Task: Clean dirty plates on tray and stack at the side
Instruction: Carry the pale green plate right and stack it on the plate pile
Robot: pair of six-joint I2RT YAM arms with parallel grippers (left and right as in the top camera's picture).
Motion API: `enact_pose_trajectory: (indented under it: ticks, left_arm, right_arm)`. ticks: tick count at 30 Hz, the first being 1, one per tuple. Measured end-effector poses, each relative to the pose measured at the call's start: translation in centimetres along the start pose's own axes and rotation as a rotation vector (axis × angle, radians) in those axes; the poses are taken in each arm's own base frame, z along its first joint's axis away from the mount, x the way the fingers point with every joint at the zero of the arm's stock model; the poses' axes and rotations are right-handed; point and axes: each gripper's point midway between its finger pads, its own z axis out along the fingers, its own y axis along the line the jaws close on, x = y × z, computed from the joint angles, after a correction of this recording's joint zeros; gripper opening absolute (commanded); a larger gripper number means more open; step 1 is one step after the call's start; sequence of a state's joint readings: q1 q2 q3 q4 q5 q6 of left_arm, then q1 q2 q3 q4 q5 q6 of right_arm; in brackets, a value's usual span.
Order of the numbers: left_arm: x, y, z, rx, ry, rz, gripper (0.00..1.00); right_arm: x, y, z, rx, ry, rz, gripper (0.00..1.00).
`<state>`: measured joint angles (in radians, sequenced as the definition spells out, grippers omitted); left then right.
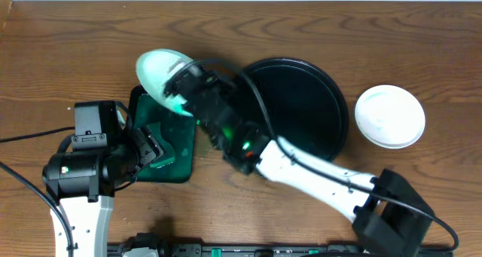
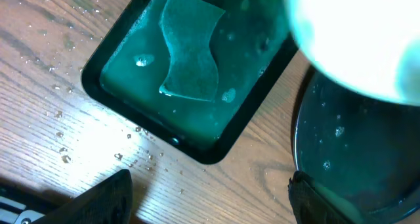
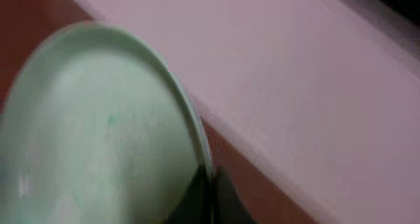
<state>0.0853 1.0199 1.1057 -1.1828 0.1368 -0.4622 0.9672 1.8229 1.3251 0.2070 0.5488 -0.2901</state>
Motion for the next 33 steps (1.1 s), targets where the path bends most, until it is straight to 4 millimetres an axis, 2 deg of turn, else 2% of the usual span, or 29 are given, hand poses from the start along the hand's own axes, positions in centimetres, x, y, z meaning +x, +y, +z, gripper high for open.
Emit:
enact_pose_trajectory:
  ticks: [3, 6, 9, 12, 15, 17, 20, 25, 27, 29, 32, 33]
  left_arm:
    - [0.0, 0.0, 0.0, 0.001, -0.001, 0.0, 0.77]
    - [-0.1, 0.0, 0.0, 0.002, -0.003, 0.0, 0.77]
    - [-0.1, -0.1, 0.0, 0.002, -0.004, 0.0, 0.77]
    - [-0.1, 0.0, 0.0, 0.002, -0.003, 0.0, 0.77]
    - [-0.2, -0.1, 0.0, 0.004, -0.007, 0.0, 0.76]
    - [-0.3, -0.2, 0.0, 0.007, -0.011, 0.001, 0.76]
    - [-0.3, -0.2, 0.0, 0.008, -0.014, 0.001, 0.77]
    - [-0.4, -0.2, 0.0, 0.01, -0.016, 0.002, 0.77]
    - [-0.4, -0.2, 0.0, 0.01, -0.017, 0.002, 0.77]
    - [-0.4, -0.2, 0.0, 0.01, -0.017, 0.002, 0.77]
    - [-0.4, -0.3, 0.0, 0.011, -0.018, 0.002, 0.77]
    - [-0.4, -0.2, 0.0, 0.01, -0.018, 0.002, 0.76]
  right_arm:
    - [3.5, -0.3, 1.6, -0.132, 0.107, 0.225, 0.01]
    - [5.2, -2.1, 2.8, -0.206, 0.161, 0.458, 0.01]
    - [6.4, -4.3, 2.7, -0.252, 0.219, 0.596, 0.01]
    - [7.6, -8.9, 0.6, -0.234, 0.298, 0.698, 0.01]
    - [8.9, -15.8, -3.1, -0.137, 0.366, 0.81, 0.01]
    - [10.9, -21.1, -6.2, -0.023, 0.415, 0.892, 0.01]
    - [16.2, -27.2, -10.6, 0.159, 0.546, 1.016, 0.01]
    - [27.6, -33.4, -17.3, 0.411, 0.809, 1.245, 0.01]
    - [30.9, -34.3, -18.9, 0.445, 0.869, 1.319, 0.01]
    - [34.1, -34.4, -20.1, 0.461, 0.931, 1.389, 0.01]
    - [39.0, -32.0, -21.0, 0.445, 1.055, 1.473, 0.01]
    - [40.0, -31.3, -21.0, 0.441, 1.082, 1.485, 0.01]
